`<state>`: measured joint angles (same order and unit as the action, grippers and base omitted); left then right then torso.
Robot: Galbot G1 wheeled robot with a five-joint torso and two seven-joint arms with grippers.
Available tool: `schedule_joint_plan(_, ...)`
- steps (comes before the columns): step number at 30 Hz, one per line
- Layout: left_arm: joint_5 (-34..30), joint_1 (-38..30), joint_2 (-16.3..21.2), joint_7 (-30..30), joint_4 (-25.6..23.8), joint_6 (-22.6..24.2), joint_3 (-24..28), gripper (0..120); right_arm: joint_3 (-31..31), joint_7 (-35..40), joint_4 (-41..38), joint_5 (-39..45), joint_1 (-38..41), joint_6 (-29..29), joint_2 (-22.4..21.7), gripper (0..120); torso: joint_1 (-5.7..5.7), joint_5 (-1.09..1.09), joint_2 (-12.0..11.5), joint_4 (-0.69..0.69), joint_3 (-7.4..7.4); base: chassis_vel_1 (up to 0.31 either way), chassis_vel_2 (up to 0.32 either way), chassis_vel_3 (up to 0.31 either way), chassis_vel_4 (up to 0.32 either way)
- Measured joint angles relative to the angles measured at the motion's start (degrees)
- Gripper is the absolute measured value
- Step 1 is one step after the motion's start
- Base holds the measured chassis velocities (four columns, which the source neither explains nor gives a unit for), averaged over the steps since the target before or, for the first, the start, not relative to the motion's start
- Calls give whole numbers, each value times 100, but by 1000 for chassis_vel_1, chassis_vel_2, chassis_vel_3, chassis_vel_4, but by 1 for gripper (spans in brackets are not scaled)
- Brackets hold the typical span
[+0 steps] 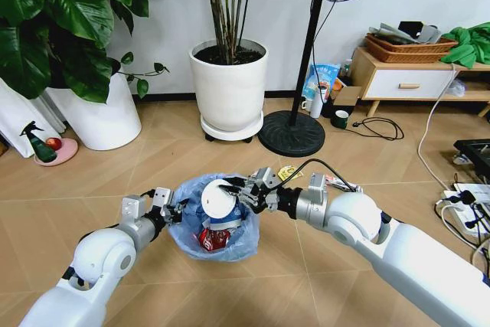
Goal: Pick up the trash bin and place the garbage on the floor into it.
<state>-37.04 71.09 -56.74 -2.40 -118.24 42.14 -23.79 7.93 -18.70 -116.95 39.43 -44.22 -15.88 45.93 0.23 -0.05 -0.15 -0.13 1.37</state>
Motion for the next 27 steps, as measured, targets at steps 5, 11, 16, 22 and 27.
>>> schedule_joint_plan(5,13,24,-8,-2,-10,0,0,0,-37,113,41,2,-10,10,73,50,0,0,0,0,0,0,0,0,0)
schedule_joint_plan(11,18,27,-15,-2,-16,0,-3,0,-172,259,74,35,-77,16,108,76,0,0,0,0,0,0,0,0,0)
schedule_joint_plan(16,18,27,-17,-2,-20,0,-40,0,-359,635,47,153,-151,31,178,92,0,0,0,0,0,0,0,0,0)
schedule_joint_plan(22,31,75,-39,-2,-58,0,-114,0,-716,1475,-18,208,-371,38,270,100,0,0,0,1,0,0,0,0,0)
schedule_joint_plan(27,78,121,-128,-2,-101,0,-160,0,-1143,2147,-116,174,-683,-118,382,100,0,-1,0,2,0,0,0,0,0)
